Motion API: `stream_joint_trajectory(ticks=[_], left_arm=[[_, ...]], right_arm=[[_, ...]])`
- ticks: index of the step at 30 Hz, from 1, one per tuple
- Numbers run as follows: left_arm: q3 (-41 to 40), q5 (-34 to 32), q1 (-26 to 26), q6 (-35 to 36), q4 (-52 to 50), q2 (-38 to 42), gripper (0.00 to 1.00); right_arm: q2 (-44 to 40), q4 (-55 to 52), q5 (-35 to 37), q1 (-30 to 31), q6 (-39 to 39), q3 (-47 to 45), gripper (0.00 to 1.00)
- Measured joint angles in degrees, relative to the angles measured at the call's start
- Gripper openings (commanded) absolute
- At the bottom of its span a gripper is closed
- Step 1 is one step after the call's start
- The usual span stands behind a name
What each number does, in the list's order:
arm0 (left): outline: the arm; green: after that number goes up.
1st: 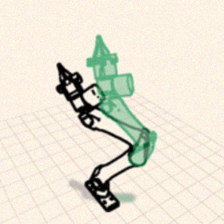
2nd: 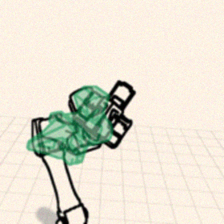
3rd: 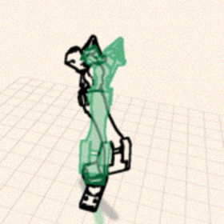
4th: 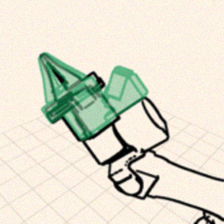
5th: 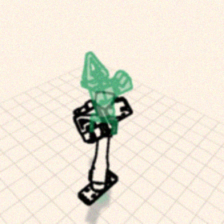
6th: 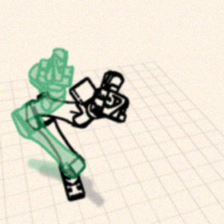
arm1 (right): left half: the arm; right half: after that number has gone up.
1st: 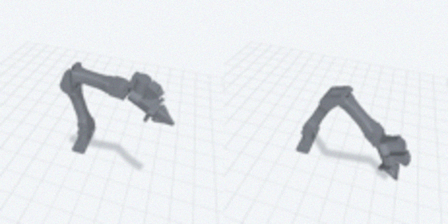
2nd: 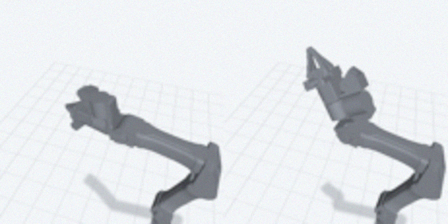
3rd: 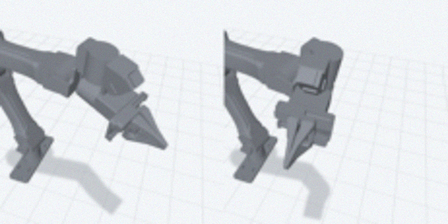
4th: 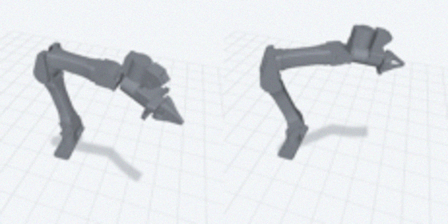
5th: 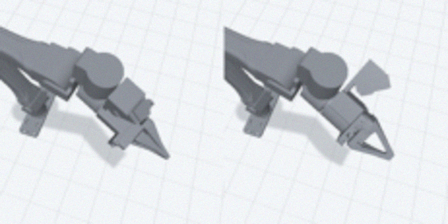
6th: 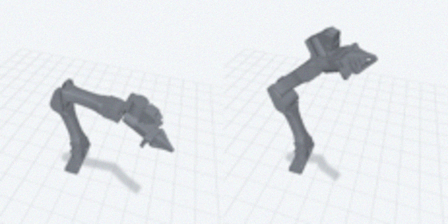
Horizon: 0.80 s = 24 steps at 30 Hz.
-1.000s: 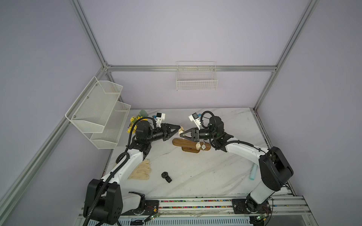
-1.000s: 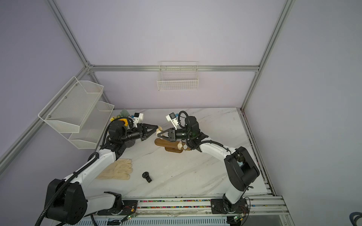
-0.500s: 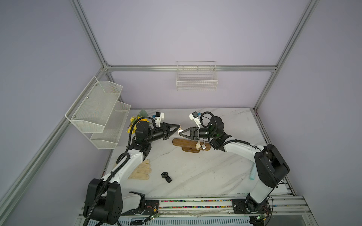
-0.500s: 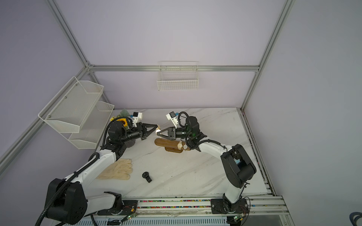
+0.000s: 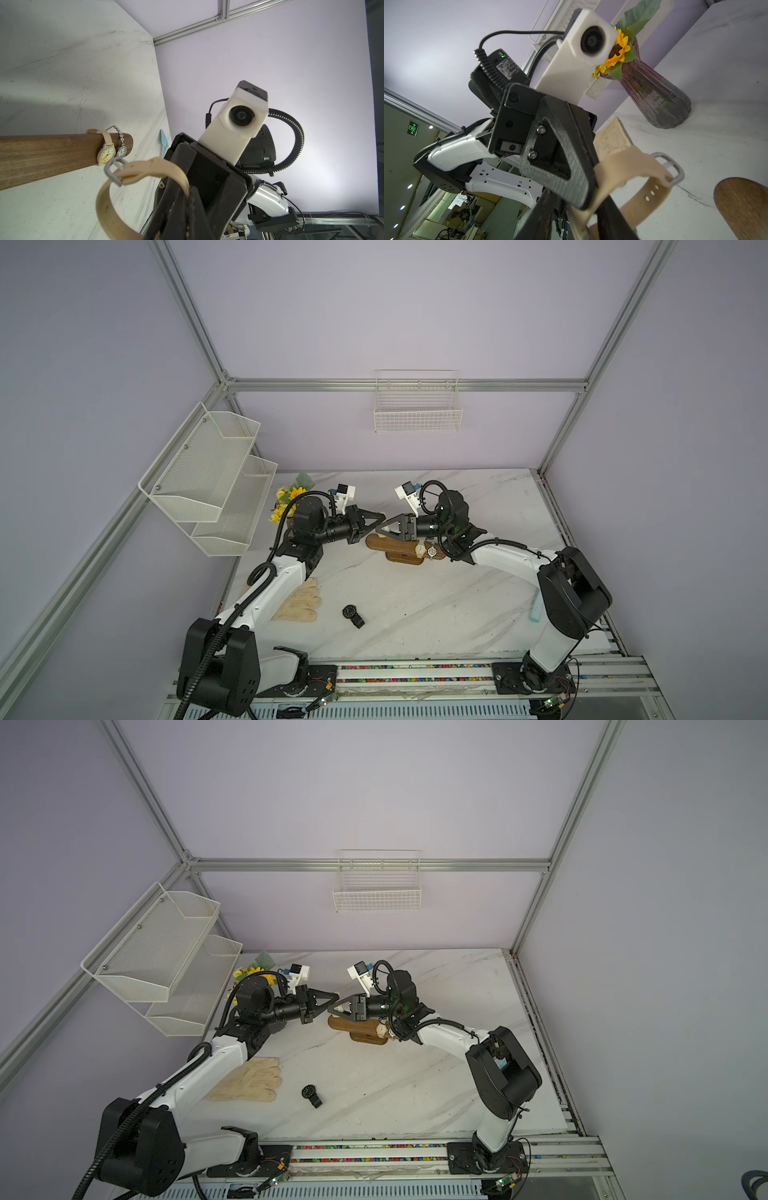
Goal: Place watch on stand
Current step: Pick up the watch at the center of the board.
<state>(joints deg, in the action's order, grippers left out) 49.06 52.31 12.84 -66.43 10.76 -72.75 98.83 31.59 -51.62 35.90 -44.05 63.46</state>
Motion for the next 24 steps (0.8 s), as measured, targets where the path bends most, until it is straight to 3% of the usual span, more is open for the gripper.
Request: stream_joint_trajectory(ticks=[11,19,24], left_arm=[[0.04,0.83,-4.33,1.75,-10.51,1.01,0.00],[-3.43,0.81,-6.95,1.75,-12.52,2.99,0.00],[-5.49,0.87,-8.74,1.53,-12.11,-0.59,0.00]], right_arm=[[-11.10,-14.08,11.28,0.31,9.05,-1.73,0.40],[-18.01,-22.73,17.31,0.48,12.96,-2.32,0.36],[-19.37,-30.01,25.44,4.79,16.33,-2.29,0.35]])
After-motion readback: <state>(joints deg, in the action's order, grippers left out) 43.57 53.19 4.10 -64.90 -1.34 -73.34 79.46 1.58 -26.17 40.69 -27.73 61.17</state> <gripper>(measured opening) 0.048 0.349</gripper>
